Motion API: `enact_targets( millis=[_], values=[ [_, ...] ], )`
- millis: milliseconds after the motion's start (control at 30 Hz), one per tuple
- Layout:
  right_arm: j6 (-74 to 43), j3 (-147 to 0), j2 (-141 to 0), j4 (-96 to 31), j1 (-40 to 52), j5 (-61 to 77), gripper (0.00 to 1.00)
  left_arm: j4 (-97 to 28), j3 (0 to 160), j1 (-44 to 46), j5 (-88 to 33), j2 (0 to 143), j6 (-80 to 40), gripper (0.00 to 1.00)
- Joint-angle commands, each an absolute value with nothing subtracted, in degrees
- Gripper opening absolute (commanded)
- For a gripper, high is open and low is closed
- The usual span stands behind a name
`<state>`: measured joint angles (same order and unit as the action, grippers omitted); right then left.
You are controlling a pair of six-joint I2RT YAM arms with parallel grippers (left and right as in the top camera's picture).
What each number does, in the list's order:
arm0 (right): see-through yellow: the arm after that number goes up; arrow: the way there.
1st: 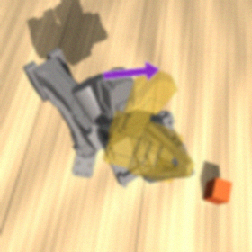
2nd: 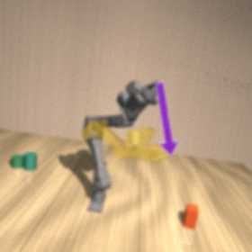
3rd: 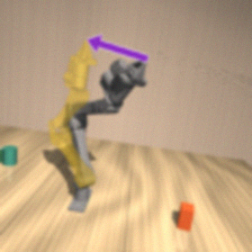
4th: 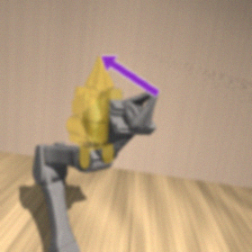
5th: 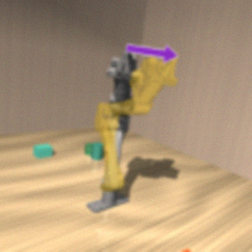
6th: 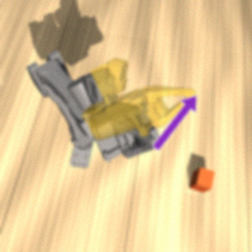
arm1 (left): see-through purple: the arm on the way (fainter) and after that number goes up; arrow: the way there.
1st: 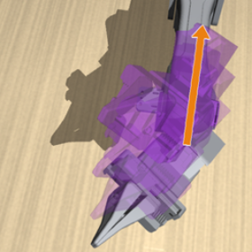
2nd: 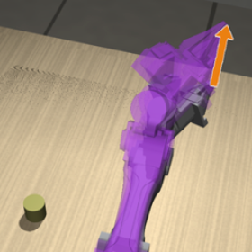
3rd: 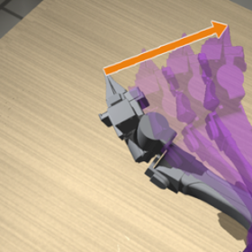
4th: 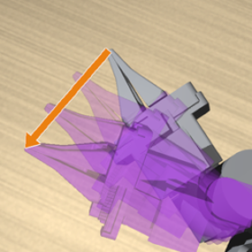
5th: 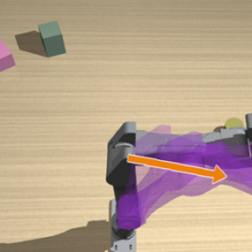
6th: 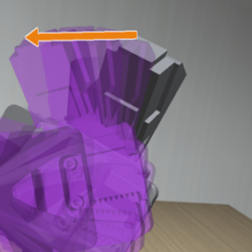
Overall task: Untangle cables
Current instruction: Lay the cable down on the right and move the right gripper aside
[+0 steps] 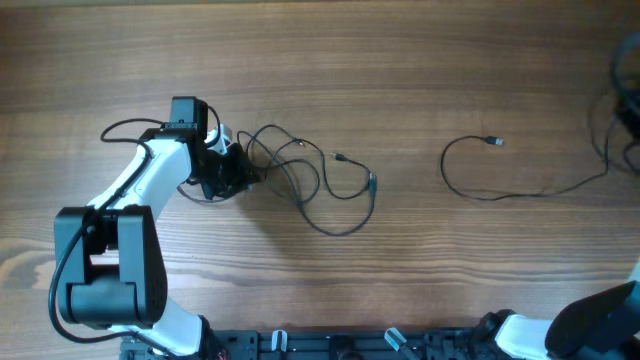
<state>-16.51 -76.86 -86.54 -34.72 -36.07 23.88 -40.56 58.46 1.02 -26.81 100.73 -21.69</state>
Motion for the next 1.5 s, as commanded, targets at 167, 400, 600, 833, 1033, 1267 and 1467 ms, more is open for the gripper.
enact_targets(
  millis=[167,400,600,833,1033,1267,1467],
  values=[
    [-10.4,-77.9,-87.0,-39.9,-29.3,26.5,0.84,-40.8,58.3,0.9,-26.3,100.8,-21.4,0.27],
    [-7.8,-76.6,-87.1,-46.3,-26.9,26.4,0.85,-40.8,58.3,0.9,-26.3,100.8,-21.4,0.27],
    [-7.5,-76.0,-88.4,-53.5,-26.4,26.4,0.85,-40.8,58.3,0.9,-26.3,100.8,-21.4,0.27],
    [-16.1,-75.2,-90.7,-63.7,-26.4,12.0,0.88,-40.7,58.3,0.9,-26.3,100.8,-21.4,0.27],
    [-24.7,-70.3,-91.2,-63.0,-26.4,10.3,1.0,-40.5,58.3,0.9,-26.3,100.8,-21.4,0.27],
    [-32.6,-56.7,-91.2,-50.5,-26.4,12.8,1.0,-40.4,58.3,0.9,-26.3,100.8,-21.4,0.27],
    [-35.6,-48.4,-91.2,-35.1,-26.4,14.3,0.97,-40.7,58.3,0.9,-26.3,100.8,-21.4,0.27]
  ],
)
